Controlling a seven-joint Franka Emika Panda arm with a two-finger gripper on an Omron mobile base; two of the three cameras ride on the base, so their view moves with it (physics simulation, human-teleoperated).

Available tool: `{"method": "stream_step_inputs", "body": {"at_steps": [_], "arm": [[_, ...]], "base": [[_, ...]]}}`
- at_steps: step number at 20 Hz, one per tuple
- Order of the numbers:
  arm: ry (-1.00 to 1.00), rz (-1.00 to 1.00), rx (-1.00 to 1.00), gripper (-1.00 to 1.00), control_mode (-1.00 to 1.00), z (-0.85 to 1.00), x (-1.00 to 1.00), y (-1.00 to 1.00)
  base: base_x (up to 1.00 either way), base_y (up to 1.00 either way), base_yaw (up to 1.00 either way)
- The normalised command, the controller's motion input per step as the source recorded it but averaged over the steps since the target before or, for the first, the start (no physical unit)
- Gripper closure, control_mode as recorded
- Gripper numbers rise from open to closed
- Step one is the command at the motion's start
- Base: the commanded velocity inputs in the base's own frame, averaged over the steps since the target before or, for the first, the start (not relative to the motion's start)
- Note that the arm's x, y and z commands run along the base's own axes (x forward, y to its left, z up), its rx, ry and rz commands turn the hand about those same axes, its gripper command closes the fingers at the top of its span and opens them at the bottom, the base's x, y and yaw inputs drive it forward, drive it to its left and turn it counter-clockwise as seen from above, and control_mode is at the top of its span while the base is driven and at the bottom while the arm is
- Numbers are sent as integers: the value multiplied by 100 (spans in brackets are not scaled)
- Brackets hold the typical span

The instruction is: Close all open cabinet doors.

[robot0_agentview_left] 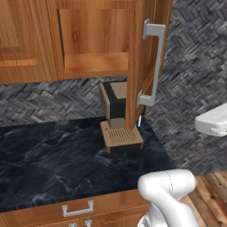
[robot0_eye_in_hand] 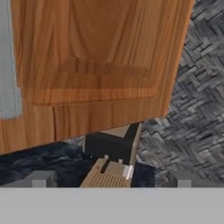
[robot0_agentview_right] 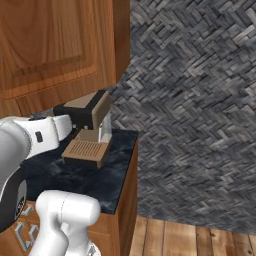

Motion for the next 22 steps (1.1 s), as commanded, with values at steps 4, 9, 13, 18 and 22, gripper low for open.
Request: {"method": "stream_step_inputs", "body": {"at_steps": [4, 9, 13, 18, 22], "arm": [[-33, 12, 0, -100, -100, 6, 0, 6], [-20, 7, 0, -100, -100, 6, -1, 22], [-4, 7, 0, -100, -100, -26, 14, 32], [-1, 6, 0, -100, -100, -34, 32, 21], [-7, 5, 0, -100, -100, -26, 37, 18]], "base": [[0, 0, 0], [0, 0, 0], [0, 0, 0], [0, 0, 0], [0, 0, 0]]}}
